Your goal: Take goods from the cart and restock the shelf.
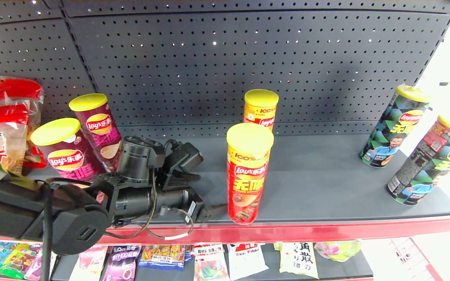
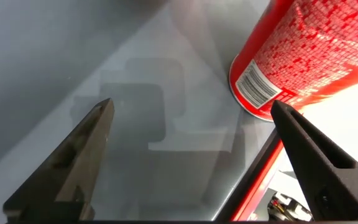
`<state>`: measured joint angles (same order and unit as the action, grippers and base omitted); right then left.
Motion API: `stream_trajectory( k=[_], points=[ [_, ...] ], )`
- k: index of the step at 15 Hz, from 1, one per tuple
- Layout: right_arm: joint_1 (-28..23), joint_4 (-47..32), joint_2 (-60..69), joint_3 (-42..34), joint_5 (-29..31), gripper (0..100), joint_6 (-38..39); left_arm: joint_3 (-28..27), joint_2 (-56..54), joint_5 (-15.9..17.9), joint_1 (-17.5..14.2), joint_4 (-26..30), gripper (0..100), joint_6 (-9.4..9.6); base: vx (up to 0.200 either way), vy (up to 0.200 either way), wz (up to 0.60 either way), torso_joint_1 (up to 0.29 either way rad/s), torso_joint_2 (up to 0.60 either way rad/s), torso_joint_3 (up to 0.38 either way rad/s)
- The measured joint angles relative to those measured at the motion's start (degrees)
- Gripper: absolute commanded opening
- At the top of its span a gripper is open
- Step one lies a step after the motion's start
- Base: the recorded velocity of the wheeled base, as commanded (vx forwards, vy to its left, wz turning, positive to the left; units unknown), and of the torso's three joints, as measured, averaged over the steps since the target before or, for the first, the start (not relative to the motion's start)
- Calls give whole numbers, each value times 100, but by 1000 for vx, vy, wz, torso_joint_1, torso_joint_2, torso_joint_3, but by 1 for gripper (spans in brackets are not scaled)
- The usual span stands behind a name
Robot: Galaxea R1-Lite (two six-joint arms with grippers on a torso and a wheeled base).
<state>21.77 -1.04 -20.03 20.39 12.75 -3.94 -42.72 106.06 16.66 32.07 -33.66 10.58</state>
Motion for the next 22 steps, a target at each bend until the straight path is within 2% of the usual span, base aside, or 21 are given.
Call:
stream_trajectory(
  k=[22],
  points=[
    [0, 0, -6, -26, 0, 100, 61, -389, 304, 0, 128, -2, 100, -16, 0, 0, 0, 0, 0, 0]
  ],
)
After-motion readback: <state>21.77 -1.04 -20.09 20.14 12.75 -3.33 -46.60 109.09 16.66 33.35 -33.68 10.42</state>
